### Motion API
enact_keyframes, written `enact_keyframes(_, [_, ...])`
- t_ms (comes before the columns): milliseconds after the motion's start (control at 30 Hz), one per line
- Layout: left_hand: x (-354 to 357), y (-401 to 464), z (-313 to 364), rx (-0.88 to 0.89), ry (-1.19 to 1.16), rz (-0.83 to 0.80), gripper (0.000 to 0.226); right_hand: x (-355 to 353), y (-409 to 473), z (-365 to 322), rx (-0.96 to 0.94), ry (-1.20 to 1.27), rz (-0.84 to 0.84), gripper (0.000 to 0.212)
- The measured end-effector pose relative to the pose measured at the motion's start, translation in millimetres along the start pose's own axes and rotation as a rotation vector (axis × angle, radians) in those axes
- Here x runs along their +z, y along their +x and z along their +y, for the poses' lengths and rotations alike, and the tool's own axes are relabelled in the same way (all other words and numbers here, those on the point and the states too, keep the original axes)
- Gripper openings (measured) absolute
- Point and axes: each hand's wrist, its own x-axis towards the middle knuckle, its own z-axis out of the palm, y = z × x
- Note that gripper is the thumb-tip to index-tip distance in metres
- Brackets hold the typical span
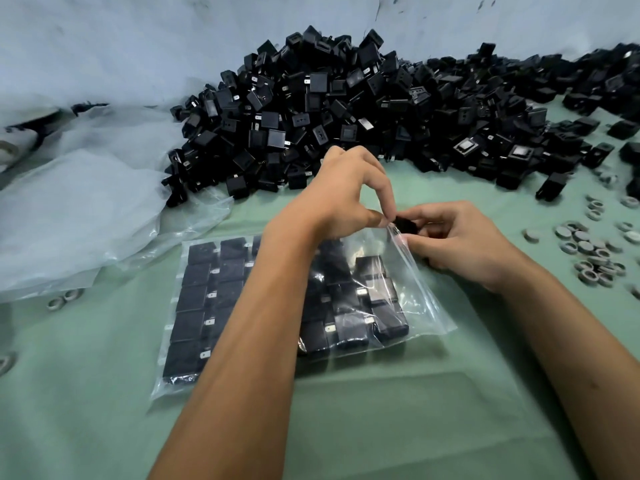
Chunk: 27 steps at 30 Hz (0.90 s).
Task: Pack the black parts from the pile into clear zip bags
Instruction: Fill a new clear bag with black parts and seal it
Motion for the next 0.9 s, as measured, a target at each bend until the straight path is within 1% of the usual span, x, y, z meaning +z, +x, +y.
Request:
enact_keyframes(67, [-2, -1, 0, -0.005, -0.011, 0.000, 0.019, 3, 2, 1, -0.022, -0.064, 0.046, 0.026])
enact_keyframes(133, [-3, -1, -1, -0.011, -0.012, -0.002, 0.017, 5, 4, 2, -0.036, -0.110, 0.055, 0.029])
enact_keyframes(300, [-5, -2, -4, -0.017, -0.034, -0.010, 0.015, 6, 1, -5, -0.101, -0.171, -0.001, 0.041])
enact_keyframes(400, [-4, -2, -2, -0.013, -0.047, -0.012, 0.016, 11, 0, -8, -0.137, -0.234, 0.057, 0.045])
enact_keyframes(467, [-3, -1, 0, -0.003, -0.052, -0.008, 0.016, 13, 1, -8, -0.143, -0.258, 0.098, 0.037])
enact_keyframes(567, [-2, 0, 1, 0.007, -0.049, -0.006, 0.018, 17, 2, -6, -0.137, -0.210, 0.069, 0.024])
enact_keyframes(667, [0, 1, 0, 0.005, -0.047, -0.008, 0.019, 20, 3, -3, -0.135, -0.183, 0.061, 0.026])
enact_keyframes(800, [1, 2, -1, 0.011, -0.040, 0.000, 0.017, 25, 8, 0, -0.137, -0.176, 0.029, 0.010])
enact_keyframes(900, [1, 4, -3, 0.003, -0.023, 0.046, 0.014, 26, 10, 2, -0.144, -0.197, 0.004, 0.012])
